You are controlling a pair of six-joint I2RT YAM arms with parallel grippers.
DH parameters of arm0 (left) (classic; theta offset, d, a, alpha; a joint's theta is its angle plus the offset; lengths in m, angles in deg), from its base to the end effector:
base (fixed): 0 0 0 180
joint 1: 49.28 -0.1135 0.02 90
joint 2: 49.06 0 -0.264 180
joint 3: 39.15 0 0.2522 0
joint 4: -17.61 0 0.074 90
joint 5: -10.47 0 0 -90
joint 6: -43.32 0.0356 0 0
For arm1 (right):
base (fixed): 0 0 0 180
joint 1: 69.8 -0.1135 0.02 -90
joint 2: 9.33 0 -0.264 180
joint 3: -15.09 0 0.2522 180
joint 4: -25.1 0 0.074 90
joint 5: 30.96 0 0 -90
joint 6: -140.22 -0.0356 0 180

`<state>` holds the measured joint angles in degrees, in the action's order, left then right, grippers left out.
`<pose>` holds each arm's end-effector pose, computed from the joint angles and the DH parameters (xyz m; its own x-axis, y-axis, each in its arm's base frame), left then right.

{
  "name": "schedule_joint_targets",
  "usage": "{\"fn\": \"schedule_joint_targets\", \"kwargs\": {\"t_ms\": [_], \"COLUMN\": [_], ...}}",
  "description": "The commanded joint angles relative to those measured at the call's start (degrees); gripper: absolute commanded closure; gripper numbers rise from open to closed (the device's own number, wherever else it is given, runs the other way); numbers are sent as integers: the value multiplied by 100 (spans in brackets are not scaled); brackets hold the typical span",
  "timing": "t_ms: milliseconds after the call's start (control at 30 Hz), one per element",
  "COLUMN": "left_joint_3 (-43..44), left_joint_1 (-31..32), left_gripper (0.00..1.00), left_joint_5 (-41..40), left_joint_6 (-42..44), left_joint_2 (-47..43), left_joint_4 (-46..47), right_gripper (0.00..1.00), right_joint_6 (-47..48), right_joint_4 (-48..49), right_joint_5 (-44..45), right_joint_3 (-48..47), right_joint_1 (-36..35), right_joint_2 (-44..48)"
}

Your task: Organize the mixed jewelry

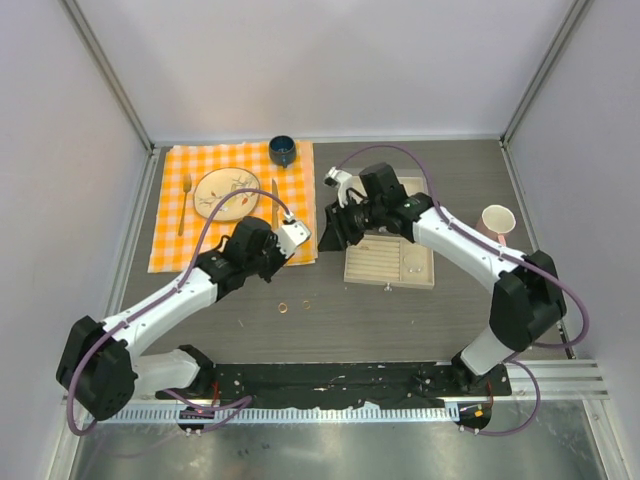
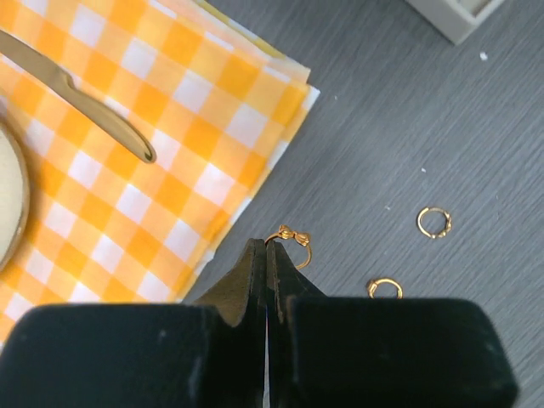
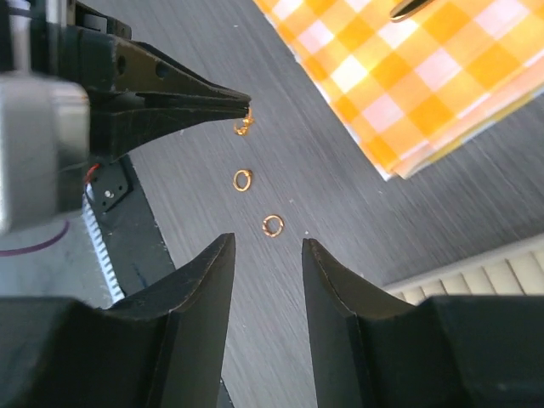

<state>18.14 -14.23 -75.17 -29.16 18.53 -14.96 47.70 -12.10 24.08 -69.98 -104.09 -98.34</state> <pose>0.2013 -0.1445 0.2380 -0.3450 0.6087 -0.7145 0.7572 0.6303 0.1713 0.2733 0.2111 0.2923 -0.5790 -0.3512 -0.7358 -0.7936 0.4499 0.4097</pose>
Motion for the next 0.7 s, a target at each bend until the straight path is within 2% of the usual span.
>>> {"fn": "schedule_joint_targets", "kwargs": {"t_ms": [0, 267, 667], "left_joint_3": [314, 288, 270], "left_joint_1": [186, 353, 459], "left_gripper": [100, 100, 100], "left_joint_5": [-549, -875, -902], "left_joint_6": [-214, -240, -266], "left_joint_2": [-159, -168, -185], "left_joint_4": [527, 633, 694], "right_gripper": [56, 50, 49], "right_joint_6": [-485, -740, -925], "right_joint_4": [235, 472, 753], "right_joint_5": [-704, -977, -1074], "right_joint_3": [-375, -595, -814], "right_joint_1": [-17, -26, -26], "right_joint_2": [-344, -793, -1311]}}
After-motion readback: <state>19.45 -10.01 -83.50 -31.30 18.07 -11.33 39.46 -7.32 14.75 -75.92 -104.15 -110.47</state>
